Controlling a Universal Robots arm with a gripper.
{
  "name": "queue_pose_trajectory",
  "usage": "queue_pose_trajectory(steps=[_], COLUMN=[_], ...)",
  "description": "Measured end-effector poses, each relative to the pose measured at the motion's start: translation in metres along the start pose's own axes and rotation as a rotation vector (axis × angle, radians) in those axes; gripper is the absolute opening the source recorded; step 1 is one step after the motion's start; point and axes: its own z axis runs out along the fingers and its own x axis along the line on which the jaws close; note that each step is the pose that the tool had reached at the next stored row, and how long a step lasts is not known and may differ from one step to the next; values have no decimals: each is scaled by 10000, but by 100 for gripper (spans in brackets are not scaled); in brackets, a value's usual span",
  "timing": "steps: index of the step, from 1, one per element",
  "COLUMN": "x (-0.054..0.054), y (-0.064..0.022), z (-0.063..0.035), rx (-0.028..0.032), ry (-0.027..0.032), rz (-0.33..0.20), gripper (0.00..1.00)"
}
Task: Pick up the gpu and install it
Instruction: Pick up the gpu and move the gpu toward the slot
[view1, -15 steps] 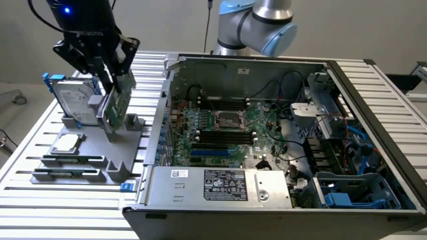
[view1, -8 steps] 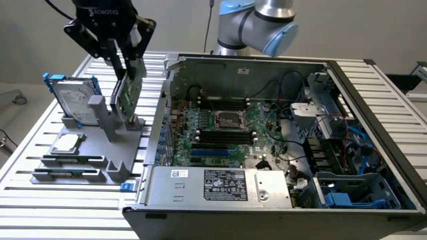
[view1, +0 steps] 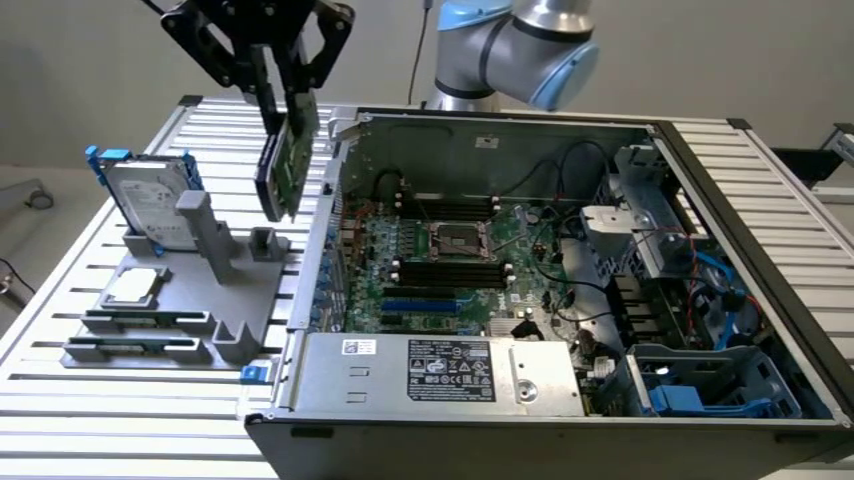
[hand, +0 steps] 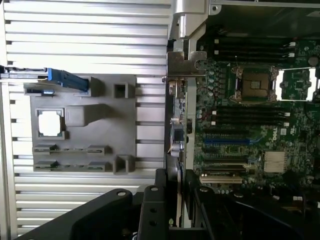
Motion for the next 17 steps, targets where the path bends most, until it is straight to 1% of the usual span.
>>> queue_pose_trajectory(steps=[2,3,10,17], x=[-90,-136,-454,-771], y=[0,-1,-2,-3], z=[3,4,28,113], rx=[0,-1,8,72], ry=[26,29,32,33], rz=[0,-1,0,-1], gripper=[26,26,26,26])
